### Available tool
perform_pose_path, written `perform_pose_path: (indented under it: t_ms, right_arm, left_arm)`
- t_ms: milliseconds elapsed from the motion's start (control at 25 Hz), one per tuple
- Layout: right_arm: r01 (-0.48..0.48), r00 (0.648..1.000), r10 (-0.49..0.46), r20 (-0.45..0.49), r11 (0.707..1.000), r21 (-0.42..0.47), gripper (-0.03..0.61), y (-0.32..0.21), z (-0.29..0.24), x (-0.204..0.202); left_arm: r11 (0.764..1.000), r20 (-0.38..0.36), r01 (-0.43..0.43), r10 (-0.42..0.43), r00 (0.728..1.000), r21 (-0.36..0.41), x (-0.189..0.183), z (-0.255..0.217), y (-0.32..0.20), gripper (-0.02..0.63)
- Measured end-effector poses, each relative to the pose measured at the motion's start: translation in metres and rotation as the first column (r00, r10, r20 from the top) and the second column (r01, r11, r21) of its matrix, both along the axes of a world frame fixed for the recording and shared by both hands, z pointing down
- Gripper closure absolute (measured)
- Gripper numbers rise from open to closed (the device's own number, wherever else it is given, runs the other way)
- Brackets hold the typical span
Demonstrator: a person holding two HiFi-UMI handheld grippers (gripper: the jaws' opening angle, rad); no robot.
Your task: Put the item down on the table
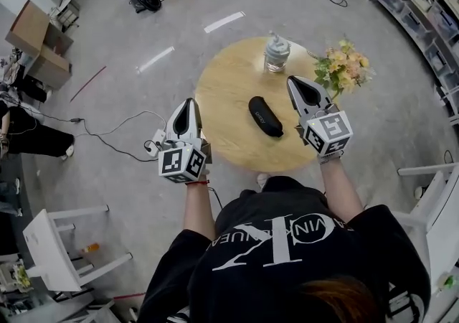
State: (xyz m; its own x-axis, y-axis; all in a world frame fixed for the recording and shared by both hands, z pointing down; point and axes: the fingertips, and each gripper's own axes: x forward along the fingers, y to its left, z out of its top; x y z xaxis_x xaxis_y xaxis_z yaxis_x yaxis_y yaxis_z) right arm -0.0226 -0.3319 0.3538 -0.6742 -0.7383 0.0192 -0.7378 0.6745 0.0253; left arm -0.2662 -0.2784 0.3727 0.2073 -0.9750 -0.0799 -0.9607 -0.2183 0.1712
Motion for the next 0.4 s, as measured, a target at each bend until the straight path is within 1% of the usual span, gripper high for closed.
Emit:
perform_pose_path:
  t_ms: [160,400]
  right_arm:
    - [-0.002,1.0,0.002,0.003,1.0,0.001,0.565,-0.0003,0.0001,0.0028]
    - [0.001,1.0,-0.001,0.005,1.0,0.003,0.565,0.0025,0.0,0.003]
  left_arm:
    - [1.0,-0.016,0.002,-0.002,1.0,-0.002,0.0016,0.0005,-0.0004,0.602]
    - [1.0,-0.009,-0.002,0.002,1.0,0.003,0.004,-0.0023,0.0026,0.603]
